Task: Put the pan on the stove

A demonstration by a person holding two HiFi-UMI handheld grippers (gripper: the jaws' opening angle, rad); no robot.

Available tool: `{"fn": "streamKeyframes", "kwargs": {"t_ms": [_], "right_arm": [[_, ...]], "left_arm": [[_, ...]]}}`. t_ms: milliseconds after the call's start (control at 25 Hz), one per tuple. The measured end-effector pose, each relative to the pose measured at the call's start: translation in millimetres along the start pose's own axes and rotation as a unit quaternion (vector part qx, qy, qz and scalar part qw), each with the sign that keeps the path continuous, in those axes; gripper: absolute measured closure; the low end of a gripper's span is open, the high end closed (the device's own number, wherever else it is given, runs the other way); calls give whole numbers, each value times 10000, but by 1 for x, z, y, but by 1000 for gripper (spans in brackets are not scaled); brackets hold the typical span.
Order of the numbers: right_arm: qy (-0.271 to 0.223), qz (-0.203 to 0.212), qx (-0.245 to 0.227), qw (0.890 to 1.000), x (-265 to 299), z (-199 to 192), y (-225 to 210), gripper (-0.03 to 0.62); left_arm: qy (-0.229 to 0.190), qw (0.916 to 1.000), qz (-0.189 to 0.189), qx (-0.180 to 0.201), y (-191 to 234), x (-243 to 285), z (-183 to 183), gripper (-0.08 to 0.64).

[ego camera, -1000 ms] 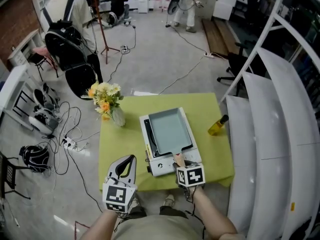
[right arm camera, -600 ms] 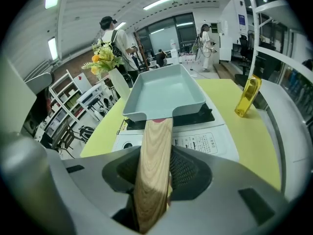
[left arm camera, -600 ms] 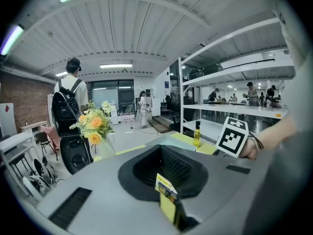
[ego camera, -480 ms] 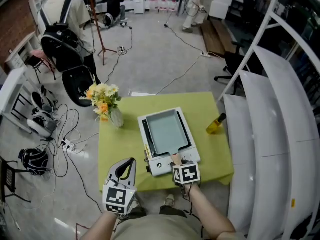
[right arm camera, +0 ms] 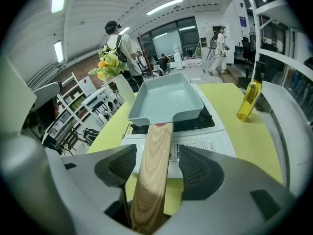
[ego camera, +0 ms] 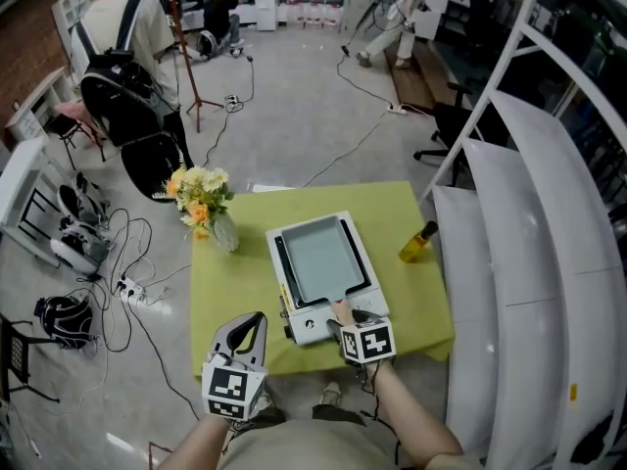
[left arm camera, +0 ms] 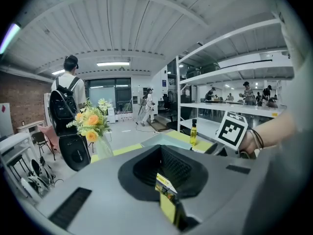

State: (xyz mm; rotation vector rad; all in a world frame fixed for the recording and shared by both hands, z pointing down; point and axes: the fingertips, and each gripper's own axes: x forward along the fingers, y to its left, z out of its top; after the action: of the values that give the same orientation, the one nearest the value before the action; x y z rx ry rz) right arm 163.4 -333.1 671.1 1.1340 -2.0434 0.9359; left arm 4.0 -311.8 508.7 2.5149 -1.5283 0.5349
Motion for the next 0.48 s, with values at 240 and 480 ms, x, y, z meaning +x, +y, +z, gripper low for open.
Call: {"fn": "streamKeyframes", "kwargs": {"t_ms": [240,480], "right_arm": [[-532,-34,-17,9986,-38,30,-2,282],[-1370,-34,-181,9904,-100,75,11,333]], "left_arm": [[-32,10000,-3,78,5,-4,7,554],[-172,9994,40,285,13,-13,26,554]]}}
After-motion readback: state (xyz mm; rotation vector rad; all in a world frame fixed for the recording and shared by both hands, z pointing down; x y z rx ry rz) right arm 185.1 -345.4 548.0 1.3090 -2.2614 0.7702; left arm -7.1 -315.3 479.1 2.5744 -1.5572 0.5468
